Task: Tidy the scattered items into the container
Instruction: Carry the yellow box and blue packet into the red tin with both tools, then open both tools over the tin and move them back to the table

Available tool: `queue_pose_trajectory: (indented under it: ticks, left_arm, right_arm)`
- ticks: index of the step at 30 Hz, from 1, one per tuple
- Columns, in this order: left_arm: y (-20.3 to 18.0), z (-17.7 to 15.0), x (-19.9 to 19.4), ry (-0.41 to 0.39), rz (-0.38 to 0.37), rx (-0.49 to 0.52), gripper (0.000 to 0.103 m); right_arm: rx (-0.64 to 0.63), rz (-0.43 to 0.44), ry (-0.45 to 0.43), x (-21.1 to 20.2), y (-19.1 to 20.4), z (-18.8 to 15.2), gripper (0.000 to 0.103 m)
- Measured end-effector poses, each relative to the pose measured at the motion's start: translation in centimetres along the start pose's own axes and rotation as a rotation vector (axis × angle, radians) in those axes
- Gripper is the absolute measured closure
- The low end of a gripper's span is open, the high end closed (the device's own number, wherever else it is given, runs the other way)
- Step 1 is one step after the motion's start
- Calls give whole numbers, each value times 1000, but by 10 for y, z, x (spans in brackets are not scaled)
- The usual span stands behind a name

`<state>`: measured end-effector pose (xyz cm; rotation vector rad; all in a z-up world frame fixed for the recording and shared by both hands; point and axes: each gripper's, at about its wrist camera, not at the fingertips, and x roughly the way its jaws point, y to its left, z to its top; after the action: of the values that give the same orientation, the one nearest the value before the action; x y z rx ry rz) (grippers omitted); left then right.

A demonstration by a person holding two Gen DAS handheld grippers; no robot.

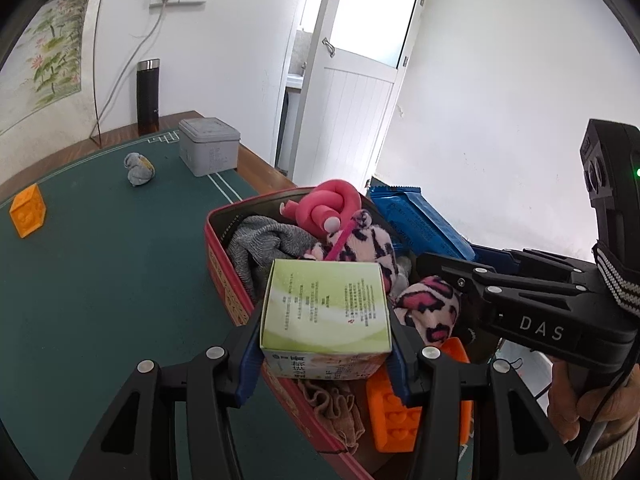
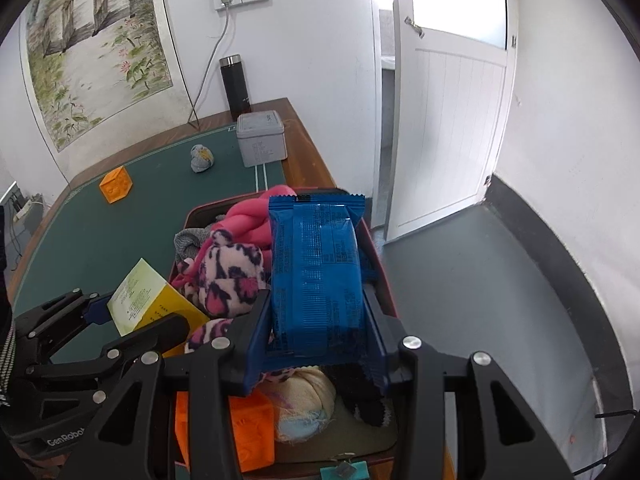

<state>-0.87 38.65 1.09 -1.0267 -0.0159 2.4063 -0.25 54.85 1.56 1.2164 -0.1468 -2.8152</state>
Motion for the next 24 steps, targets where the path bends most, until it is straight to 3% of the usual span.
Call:
queue_pose_trajectory:
  ticks: [5, 12, 13, 16, 20, 24]
  left_arm:
    - [5, -2, 9, 13, -39, -17, 50]
    - [1, 0, 7, 25, -28, 23, 48]
    - [1, 0, 6, 26, -28, 28, 46]
    - [5, 0, -4, 18, -26, 28, 24]
    - [11, 1, -18, 2, -73, 16, 22]
    - [16, 6, -32, -32, -90, 18, 22]
  right_arm:
    - [-9, 4, 26, 11, -4, -5, 57]
    - [-4, 13, 42, 16, -6, -4, 55]
    - [-6, 13, 42, 15, -6, -4, 55]
    - [2, 5, 33, 9, -6, -2, 54]
    - [16, 12, 2, -3, -3, 3, 42]
    - [4, 1, -24, -12, 8, 8, 41]
